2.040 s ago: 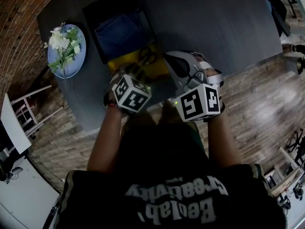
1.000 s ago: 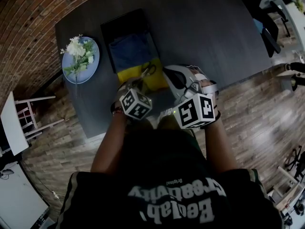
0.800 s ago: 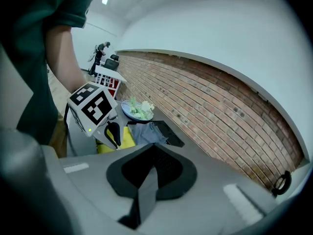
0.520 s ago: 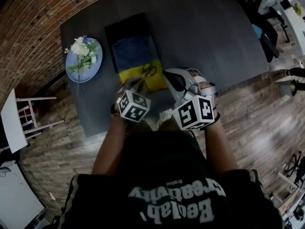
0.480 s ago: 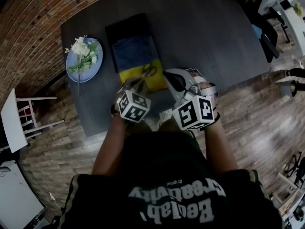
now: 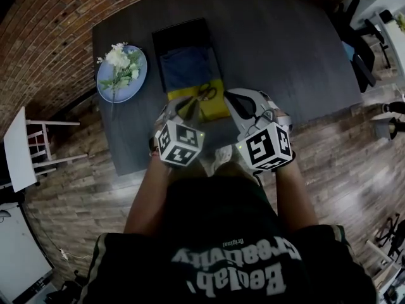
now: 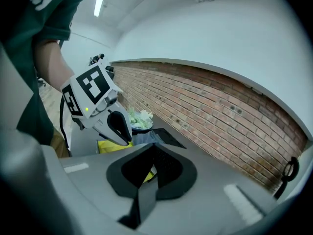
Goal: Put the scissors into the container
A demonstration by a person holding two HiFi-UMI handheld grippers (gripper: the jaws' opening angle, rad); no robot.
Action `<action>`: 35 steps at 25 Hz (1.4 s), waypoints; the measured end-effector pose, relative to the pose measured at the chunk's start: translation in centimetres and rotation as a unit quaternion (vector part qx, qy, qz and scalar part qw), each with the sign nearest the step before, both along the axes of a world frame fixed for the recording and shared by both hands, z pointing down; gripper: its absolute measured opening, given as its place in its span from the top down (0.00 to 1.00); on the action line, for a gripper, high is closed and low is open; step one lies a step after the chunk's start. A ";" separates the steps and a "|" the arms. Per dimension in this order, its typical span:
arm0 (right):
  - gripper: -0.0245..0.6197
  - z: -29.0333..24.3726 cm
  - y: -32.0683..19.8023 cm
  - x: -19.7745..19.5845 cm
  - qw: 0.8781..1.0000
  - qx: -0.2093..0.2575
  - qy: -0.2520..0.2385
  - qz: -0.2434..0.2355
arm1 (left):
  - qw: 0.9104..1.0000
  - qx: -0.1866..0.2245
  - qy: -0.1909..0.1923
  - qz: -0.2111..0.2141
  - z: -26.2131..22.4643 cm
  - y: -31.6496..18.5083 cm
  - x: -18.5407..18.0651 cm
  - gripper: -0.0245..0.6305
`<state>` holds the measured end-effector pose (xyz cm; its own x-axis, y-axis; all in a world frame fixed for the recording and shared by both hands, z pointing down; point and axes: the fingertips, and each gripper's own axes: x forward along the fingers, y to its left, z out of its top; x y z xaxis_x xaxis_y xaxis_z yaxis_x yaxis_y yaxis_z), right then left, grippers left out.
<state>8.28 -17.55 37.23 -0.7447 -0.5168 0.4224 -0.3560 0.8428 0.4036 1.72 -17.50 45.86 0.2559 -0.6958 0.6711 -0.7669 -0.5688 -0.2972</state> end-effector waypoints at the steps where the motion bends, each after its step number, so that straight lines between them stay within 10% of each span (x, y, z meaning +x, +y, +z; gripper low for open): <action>1: 0.95 -0.1 0.0 -0.2 1.000 0.001 -0.001 0.001 | 1.000 0.006 0.002 0.001 -0.6 0.0 -0.1 0.90; 35: 0.95 -8.8 4.8 -10.1 0.997 0.016 -0.061 0.036 | 0.973 0.209 0.087 0.050 -20.3 5.2 -7.9 0.90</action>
<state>-1.81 -12.76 28.45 -0.7508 -0.5817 0.3130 -0.4629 0.8014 0.3789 -6.14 -12.31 25.58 0.4204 -0.8643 0.2762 -0.7731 -0.5005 -0.3896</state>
